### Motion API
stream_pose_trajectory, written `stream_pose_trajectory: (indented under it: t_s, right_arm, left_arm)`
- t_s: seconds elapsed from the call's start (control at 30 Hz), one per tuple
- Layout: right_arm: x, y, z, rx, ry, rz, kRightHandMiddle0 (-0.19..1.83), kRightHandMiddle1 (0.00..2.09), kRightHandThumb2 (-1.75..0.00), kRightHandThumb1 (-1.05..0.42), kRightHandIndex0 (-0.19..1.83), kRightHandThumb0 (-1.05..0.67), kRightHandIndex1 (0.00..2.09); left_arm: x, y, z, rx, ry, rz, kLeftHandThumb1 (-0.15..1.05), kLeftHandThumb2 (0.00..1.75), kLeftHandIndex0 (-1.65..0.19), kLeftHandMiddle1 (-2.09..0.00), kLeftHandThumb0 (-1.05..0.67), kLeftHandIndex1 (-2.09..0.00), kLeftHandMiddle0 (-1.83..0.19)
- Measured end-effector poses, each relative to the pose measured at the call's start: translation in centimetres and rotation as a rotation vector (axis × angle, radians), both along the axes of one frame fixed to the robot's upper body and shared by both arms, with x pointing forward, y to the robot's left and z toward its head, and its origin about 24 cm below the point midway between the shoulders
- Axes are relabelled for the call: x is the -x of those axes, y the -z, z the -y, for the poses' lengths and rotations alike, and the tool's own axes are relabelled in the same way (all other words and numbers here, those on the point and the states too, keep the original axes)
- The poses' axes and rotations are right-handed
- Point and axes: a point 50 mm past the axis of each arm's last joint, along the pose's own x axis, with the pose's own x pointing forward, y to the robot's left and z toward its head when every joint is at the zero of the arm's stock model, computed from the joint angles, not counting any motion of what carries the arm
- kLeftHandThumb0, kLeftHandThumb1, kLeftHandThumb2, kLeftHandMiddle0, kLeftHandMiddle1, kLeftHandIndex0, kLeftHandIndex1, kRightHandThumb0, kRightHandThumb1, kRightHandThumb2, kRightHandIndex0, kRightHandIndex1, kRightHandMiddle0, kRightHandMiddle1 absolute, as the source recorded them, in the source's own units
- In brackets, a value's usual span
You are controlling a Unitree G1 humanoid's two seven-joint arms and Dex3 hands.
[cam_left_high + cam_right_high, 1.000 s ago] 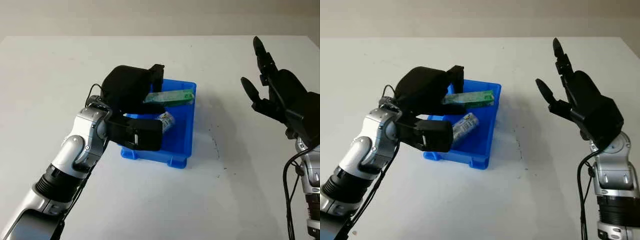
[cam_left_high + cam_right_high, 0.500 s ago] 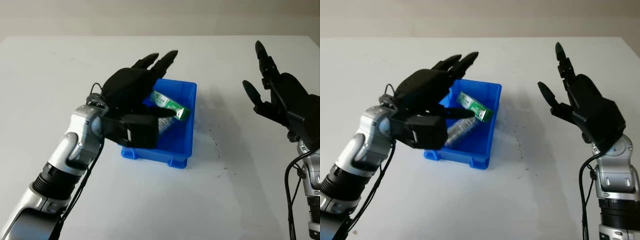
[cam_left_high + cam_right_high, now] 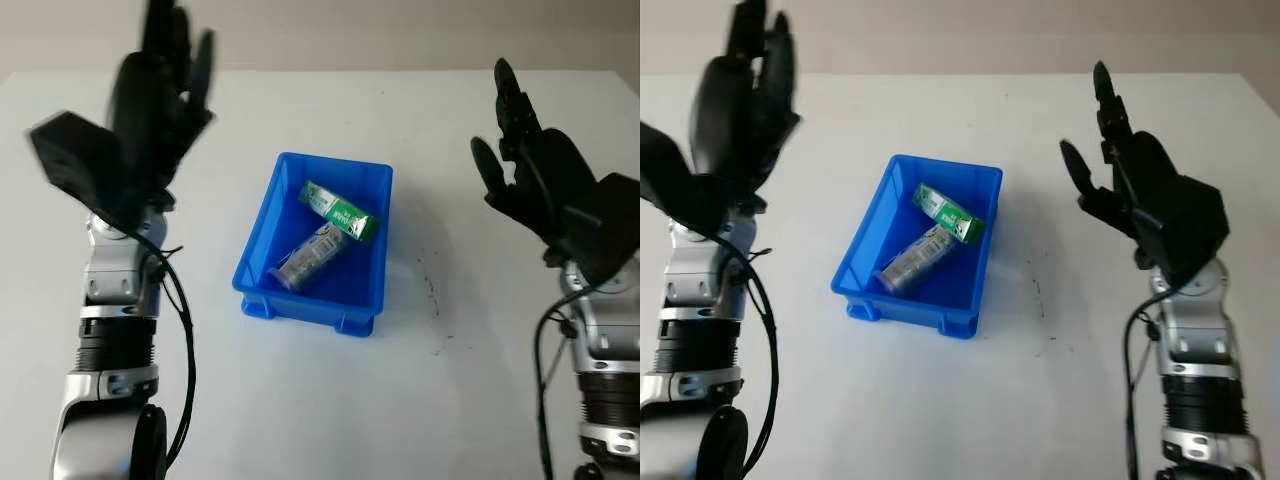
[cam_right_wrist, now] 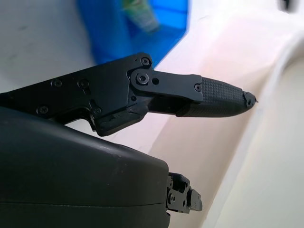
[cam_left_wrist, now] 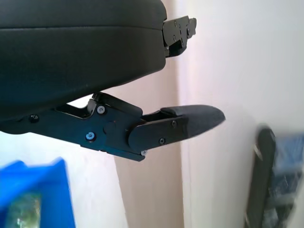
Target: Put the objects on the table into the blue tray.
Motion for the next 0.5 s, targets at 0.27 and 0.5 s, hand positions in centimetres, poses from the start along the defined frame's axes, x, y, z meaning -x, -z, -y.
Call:
stream_pose_trajectory:
  t_s: [0.27, 0.5]
  right_arm:
    - [-1.1, 0.3, -1.3, -0.074, -0.026, -0.015, -0.19, 0.0, -0.7, -1.05, -0.19, -0.78, 0.0]
    - [-1.4, 0.9, -1.4, -0.114, -0.014, -0.041, -0.19, 0.0, -0.74, -1.05, -0.19, -0.77, 0.0]
  left_arm:
    - [0.2, 2.6, -1.9, 0.051, -0.083, -0.062, 1.05, 0.72, 0.19, 0.0, -0.77, 0.0, 0.19]
    - [0.4, 2.7, -2.0, 0.045, -0.091, -0.055, 1.05, 0.73, 0.19, 0.0, -0.77, 0.0, 0.19]
